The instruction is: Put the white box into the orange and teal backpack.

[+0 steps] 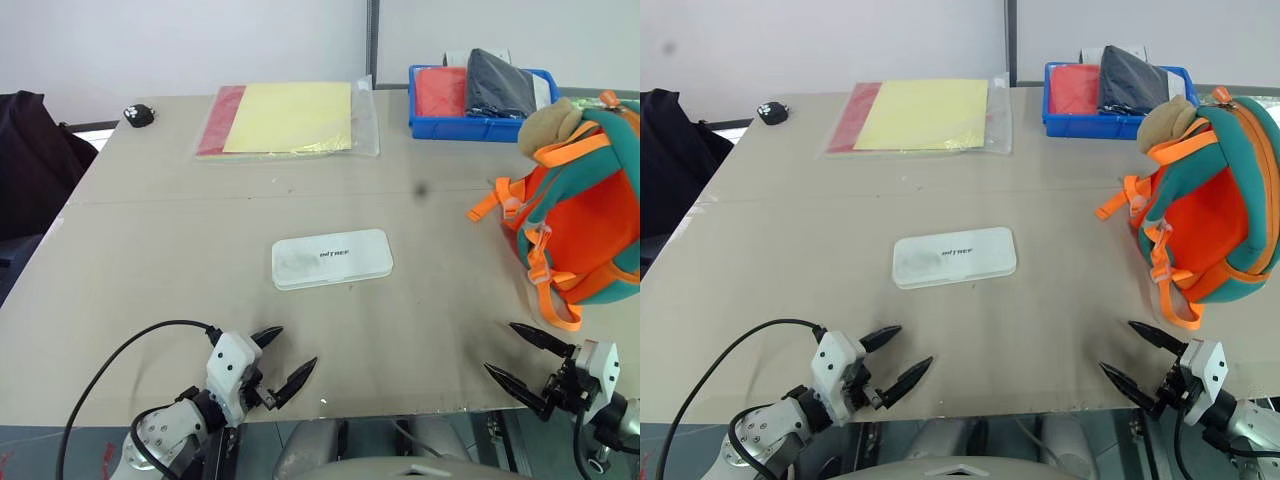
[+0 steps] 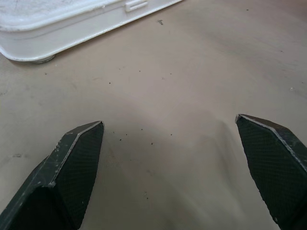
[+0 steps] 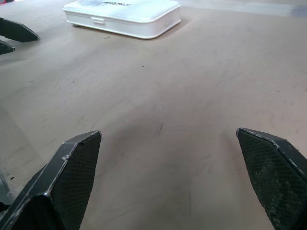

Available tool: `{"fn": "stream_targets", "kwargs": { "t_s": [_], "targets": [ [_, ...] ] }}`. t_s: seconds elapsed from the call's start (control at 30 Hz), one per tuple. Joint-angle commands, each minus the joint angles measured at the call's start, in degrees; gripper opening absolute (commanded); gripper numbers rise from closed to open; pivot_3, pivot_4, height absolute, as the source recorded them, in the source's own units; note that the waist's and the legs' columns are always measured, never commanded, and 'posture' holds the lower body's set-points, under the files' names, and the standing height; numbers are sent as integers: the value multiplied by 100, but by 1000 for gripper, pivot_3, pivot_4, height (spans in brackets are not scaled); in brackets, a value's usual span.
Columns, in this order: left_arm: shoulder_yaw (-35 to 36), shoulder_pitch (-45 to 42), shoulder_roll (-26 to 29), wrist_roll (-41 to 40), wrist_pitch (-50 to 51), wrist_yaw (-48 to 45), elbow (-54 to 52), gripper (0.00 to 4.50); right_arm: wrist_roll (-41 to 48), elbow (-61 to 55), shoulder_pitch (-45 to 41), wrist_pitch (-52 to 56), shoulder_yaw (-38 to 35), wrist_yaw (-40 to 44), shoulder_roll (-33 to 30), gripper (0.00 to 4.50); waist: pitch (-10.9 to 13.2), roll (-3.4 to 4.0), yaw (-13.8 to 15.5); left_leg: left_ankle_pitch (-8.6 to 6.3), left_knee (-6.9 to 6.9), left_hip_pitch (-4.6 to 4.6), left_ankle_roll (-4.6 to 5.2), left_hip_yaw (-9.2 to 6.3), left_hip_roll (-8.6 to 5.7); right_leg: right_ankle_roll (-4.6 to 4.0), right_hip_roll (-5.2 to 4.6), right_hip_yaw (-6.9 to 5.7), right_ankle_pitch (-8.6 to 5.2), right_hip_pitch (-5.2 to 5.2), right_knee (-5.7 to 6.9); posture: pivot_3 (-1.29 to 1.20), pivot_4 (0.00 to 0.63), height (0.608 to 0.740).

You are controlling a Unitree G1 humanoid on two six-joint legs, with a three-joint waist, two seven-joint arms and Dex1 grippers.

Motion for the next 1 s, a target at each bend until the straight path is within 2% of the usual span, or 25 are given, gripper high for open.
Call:
{"fn": "stream_targets", "kwargs": {
  "t_s": [0.03,0.67,0.77,0.87,0.93,1.0],
  "targets": [
    [50,112,-17,7,23,25,-58,4500,-43,-64,-98,6,29,-86,7,4464,0,0,0,0,0,0,0,0,0,0,0,0,0,0,0,0,150,740],
    [265,-72,4,-59,1,-49,115,4500,-75,107,-313,1,100,-134,51,4464,3,-5,-5,1,1,0,-1,-1,0,0,1,-2,0,0,2,0,150,740],
    [473,-153,106,-294,116,-192,156,4500,-99,82,-397,48,152,-168,60,4464,3,-5,-5,0,1,0,-1,-1,0,0,1,-2,0,0,2,0,150,740],
    [1112,-294,449,-1329,733,-659,202,4500,-106,-114,-612,280,278,-325,37,4464,7,-11,-13,1,1,1,-1,-1,0,0,1,-2,0,-1,2,0,150,740],
    [1889,-572,1080,-2779,1901,-1219,596,4500,-433,-199,-1070,562,521,-690,11,4464,10,-14,-33,1,2,1,-2,-5,2,-1,2,-7,0,-2,8,0,150,740],
    [2468,-1136,1665,-4282,3260,-1377,1284,4500,-802,-154,-1728,929,772,-1166,40,4464,13,-11,-62,2,6,2,-3,-9,3,-7,5,-15,2,-5,19,0,150,740]
  ]
}}
